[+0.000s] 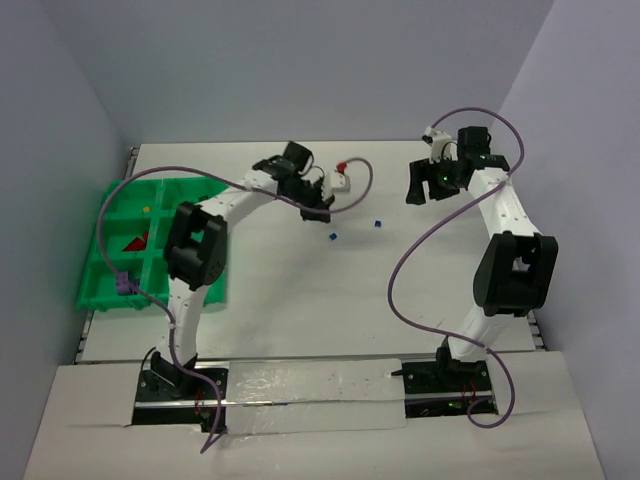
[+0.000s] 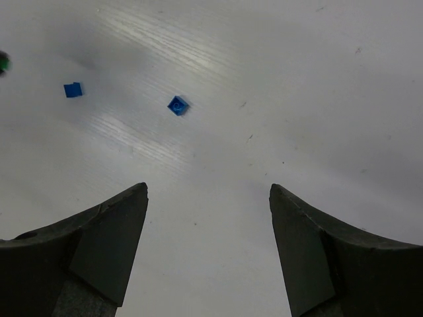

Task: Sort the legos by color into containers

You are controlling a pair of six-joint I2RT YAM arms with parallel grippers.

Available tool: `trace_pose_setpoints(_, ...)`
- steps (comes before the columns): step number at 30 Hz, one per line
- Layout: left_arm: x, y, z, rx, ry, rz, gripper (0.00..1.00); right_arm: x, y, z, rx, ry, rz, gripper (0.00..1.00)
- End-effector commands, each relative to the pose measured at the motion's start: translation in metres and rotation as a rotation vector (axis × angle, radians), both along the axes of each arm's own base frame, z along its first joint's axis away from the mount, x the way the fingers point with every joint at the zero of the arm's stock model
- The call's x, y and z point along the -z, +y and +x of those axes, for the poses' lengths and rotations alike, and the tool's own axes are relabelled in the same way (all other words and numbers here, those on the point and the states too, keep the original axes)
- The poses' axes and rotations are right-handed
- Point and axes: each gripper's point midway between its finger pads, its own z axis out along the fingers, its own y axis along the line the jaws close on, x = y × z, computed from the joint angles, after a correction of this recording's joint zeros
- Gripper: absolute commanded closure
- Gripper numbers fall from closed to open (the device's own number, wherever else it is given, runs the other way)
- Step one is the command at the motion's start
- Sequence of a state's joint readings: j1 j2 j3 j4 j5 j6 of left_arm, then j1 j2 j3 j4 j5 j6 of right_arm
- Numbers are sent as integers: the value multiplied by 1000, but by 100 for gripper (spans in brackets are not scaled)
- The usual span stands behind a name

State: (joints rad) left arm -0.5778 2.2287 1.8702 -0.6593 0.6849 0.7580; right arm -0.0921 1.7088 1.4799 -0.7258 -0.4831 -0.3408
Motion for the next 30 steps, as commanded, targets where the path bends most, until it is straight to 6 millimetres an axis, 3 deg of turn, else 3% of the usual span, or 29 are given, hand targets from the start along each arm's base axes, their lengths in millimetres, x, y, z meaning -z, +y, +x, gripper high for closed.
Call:
trace_pose_setpoints(1, -135, 41, 37, -262, -21, -257, 100, 1, 17, 9, -69, -31, -41, 19)
trace_pose_setpoints(6, -154, 150, 78, -623, 82, -290, 100, 15, 47, 12, -170, -28, -129, 21)
trace_pose_setpoints(7, -146, 190, 90, -746, 87, -273, 100, 19, 52, 15, -181, -27, -141, 21)
trace_pose_setpoints(15, -98, 331, 102, -1169, 119, -102, 100, 27, 64, 28, -179, 17, -158, 22)
trace_pose_setpoints(20, -70, 363, 91, -1276, 107, 1, 100, 32, 58, 30, -180, 35, -200, 22)
trace_pose_setpoints(23, -55, 372, 88, -1311, 116, 40, 100, 37, 57, 32, -184, 49, -213, 22)
trace_pose_setpoints(30, -28, 389, 100, -1387, 115, 96, 86, 45, 55, 38, -215, 66, -255, 24)
